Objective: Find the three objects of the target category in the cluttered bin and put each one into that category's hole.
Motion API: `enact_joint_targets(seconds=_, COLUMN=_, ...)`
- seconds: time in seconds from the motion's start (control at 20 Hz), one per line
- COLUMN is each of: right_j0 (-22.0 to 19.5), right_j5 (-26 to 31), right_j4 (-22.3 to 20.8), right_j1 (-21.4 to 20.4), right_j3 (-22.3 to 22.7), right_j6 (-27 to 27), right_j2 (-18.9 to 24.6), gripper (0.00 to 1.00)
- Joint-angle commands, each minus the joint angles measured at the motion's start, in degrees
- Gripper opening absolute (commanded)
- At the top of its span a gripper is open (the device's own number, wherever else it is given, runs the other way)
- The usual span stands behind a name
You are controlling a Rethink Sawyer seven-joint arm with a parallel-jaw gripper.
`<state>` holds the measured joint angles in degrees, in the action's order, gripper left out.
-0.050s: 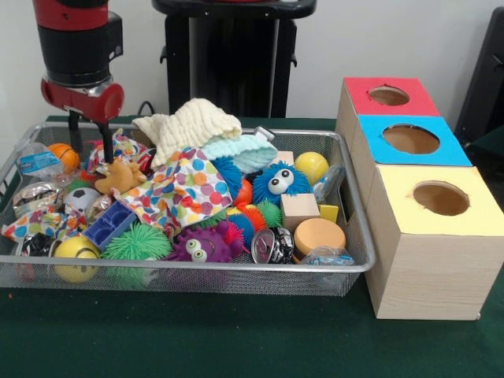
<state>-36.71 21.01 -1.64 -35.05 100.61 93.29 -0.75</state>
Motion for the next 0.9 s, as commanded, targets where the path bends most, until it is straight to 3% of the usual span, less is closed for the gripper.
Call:
enact_joint_targets(seconds=0.05, right_j0=5.84, right_j5=5.14, right_j4=-0.58, right_j1=-1.07, right_j3=-2.14, right_j6=6.57, right_j2=1.53, gripper=1.00)
enact_joint_targets(seconds=0.5, right_j0=10.04, right_j5=2.82, right_j4=1.28, right_j1=0.50, right_j3=-2.60, right_j6=9.77, right_j2=-0.63, gripper=1.00)
enact_joint_targets(seconds=0.9, right_j0=3.98, right_j5=-1.17, right_j4=-0.94, right_j1=1.11, right_j3=-0.06, right_j6=4.67, right_j2=2.53, gripper=1.00)
